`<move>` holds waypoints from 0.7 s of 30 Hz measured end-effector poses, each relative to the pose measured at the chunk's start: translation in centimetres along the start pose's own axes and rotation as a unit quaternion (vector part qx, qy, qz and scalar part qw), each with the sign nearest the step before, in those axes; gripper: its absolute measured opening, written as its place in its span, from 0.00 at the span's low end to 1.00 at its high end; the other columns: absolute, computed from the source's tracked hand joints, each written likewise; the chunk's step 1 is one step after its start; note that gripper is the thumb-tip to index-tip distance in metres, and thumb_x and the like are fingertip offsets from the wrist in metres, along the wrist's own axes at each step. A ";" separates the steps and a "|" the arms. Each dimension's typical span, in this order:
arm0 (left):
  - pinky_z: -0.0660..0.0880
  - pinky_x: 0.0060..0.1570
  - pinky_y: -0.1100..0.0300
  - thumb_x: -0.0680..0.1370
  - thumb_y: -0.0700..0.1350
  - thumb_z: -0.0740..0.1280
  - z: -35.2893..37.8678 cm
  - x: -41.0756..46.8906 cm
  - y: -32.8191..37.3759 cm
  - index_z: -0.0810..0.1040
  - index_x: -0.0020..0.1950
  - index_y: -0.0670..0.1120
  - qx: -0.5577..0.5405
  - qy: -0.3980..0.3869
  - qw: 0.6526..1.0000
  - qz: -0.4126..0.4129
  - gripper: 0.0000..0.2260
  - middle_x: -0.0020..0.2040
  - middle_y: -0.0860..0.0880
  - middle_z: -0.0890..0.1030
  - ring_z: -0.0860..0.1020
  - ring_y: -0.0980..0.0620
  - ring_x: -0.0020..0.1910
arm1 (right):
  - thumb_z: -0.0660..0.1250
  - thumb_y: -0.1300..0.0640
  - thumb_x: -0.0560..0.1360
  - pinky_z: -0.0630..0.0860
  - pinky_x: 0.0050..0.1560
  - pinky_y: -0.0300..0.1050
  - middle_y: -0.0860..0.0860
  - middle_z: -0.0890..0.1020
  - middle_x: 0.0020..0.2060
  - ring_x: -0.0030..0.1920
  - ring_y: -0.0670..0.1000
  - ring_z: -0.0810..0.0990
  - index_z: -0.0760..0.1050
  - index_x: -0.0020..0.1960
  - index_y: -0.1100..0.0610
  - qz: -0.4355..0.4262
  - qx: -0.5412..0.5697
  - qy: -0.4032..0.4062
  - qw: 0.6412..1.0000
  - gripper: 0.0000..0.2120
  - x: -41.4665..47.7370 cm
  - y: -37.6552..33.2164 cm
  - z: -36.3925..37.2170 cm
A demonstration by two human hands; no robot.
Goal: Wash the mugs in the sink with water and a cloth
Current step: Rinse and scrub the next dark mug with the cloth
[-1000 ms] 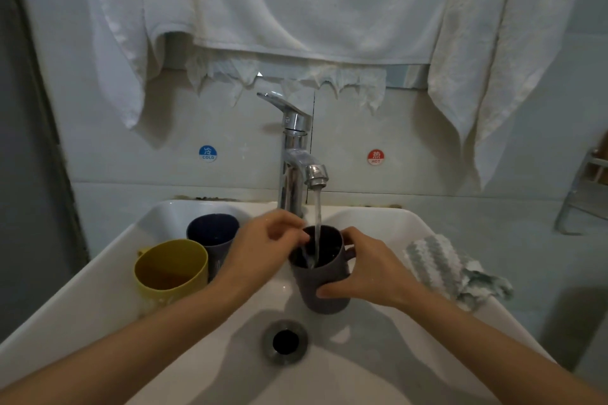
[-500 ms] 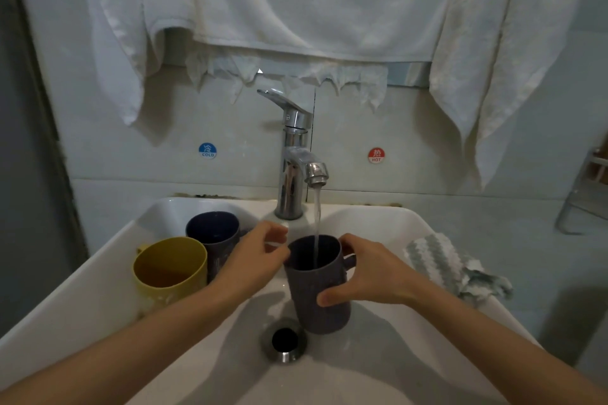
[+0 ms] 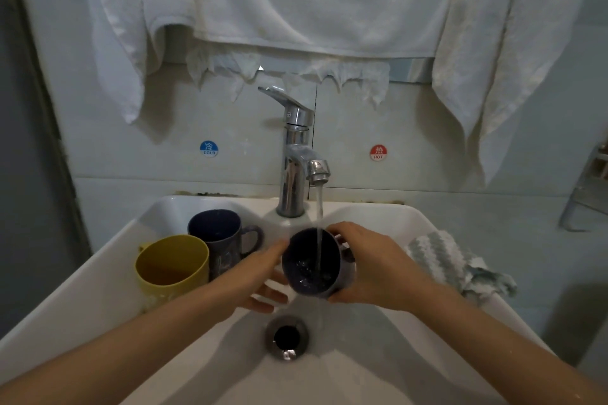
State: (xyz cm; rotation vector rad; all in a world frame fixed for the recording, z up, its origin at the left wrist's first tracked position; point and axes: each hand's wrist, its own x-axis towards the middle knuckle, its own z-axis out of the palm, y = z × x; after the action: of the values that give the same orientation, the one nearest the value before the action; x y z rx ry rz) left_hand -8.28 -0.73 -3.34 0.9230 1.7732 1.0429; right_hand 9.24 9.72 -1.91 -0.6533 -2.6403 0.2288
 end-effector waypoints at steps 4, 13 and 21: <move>0.79 0.45 0.48 0.72 0.71 0.49 0.5 -0.1 0.0 0.72 0.60 0.43 -0.161 -0.094 0.979 -0.081 0.35 0.52 0.41 0.81 0.82 0.41 0.48 | 0.77 0.43 0.62 0.73 0.58 0.41 0.45 0.73 0.62 0.59 0.47 0.73 0.64 0.68 0.49 -0.060 -0.069 0.039 0.995 0.39 0.1 0.1 0.4; 0.79 0.48 0.43 0.67 0.56 0.67 1.0 0.7 -1.0 0.72 0.61 0.47 -0.319 -0.138 0.938 -0.004 0.25 0.57 0.39 0.79 0.80 0.39 0.53 | 0.80 0.45 0.58 0.68 0.62 0.45 0.50 0.75 0.63 0.61 0.53 0.75 0.64 0.66 0.51 -0.179 -0.147 0.096 0.968 0.42 0.5 0.1 1.2; 0.78 0.53 0.44 0.67 0.51 0.70 0.6 0.2 -1.2 0.68 0.66 0.46 -0.238 -0.060 0.967 0.073 0.30 0.59 0.43 0.76 0.79 0.43 0.54 | 0.58 0.51 0.68 0.67 0.66 0.37 0.45 0.65 0.68 0.66 0.44 0.65 0.67 0.67 0.48 -0.097 0.079 0.027 0.992 0.26 -0.1 -0.2 1.4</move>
State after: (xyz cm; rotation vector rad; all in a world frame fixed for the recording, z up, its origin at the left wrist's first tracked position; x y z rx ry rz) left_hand -7.99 -0.83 -4.63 0.7978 1.2854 1.3979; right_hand 8.69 9.42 -3.16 -0.3444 -2.5795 0.3527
